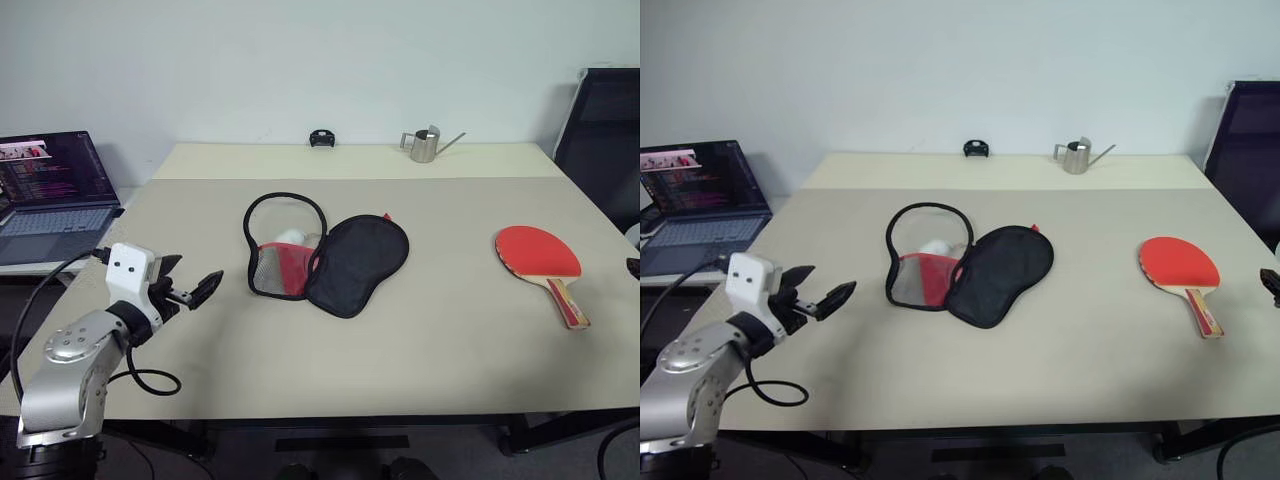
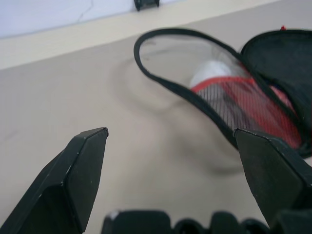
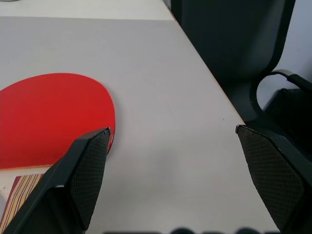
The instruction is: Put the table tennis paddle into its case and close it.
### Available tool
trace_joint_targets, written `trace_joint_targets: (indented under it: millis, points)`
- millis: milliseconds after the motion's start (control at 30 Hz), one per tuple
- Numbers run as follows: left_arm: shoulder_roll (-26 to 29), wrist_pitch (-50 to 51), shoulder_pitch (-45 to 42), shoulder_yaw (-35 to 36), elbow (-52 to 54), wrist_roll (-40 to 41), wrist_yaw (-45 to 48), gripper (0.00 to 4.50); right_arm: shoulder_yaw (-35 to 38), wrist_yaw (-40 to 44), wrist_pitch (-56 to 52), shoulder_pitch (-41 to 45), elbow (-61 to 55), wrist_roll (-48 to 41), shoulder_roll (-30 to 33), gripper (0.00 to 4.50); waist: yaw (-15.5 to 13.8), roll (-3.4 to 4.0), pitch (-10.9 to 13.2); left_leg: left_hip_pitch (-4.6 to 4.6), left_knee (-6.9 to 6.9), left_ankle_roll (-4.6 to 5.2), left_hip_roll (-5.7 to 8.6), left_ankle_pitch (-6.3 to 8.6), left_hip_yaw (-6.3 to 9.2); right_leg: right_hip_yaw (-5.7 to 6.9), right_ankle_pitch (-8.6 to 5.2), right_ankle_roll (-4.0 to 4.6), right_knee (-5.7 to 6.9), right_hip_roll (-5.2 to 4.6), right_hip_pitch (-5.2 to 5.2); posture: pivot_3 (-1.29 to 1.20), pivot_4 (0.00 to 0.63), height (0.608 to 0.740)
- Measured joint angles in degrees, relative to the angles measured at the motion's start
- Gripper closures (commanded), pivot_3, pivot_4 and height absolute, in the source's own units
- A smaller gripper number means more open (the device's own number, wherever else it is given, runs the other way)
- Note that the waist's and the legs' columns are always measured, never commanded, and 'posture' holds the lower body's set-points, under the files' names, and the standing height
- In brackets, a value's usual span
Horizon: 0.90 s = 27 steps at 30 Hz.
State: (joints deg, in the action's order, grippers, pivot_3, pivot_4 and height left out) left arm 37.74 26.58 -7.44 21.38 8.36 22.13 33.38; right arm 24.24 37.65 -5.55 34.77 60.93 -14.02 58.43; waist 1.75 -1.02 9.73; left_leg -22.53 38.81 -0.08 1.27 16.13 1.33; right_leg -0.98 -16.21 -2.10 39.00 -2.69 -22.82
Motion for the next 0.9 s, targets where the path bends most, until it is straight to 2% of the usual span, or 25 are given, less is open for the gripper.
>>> trace_joint_targets:
  millis: [200,400,633,900]
  points:
    - [-1.18,-2.35,-1.09,-2.20,-3.27,-2.00,-0.41,0.01,-0.94,0.12,-0.60,0.70,0.13,0.97,1.46,0.00,-0.07,0.00,0.01,0.59,-0.07,0.01,0.00,0.02,0.00,0.01,-0.01,0.01,-0.12,0.00,0.58,0.00,0.150,0.740]
    - [-1.30,-3.94,-1.89,-2.87,-4.54,-1.66,1.51,0.01,-0.69,1.26,-1.61,1.30,-2.54,-0.59,1.54,0.00,0.10,0.00,0.01,0.66,-0.07,0.01,0.00,0.02,-0.01,-0.01,-0.01,0.01,-0.07,0.00,0.61,0.00,0.150,0.740]
    - [0.95,-6.04,-1.89,0.69,-6.37,0.46,4.66,0.01,-0.81,4.99,-6.32,-1.09,-11.92,-3.37,-3.06,0.00,0.03,-0.01,0.02,0.65,-0.07,0.01,-0.02,0.02,0.01,0.01,-0.01,0.00,-0.08,-0.01,0.61,0.00,0.150,0.740]
    - [2.76,-7.49,-2.42,3.51,-11.48,0.73,6.14,0.01,-3.64,7.73,-16.99,-6.92,-33.52,-7.44,-8.93,0.00,-0.10,-0.01,0.02,0.61,-0.08,0.01,-0.02,0.02,0.09,0.08,-0.01,0.00,-0.08,-0.07,0.58,0.00,0.150,0.740]
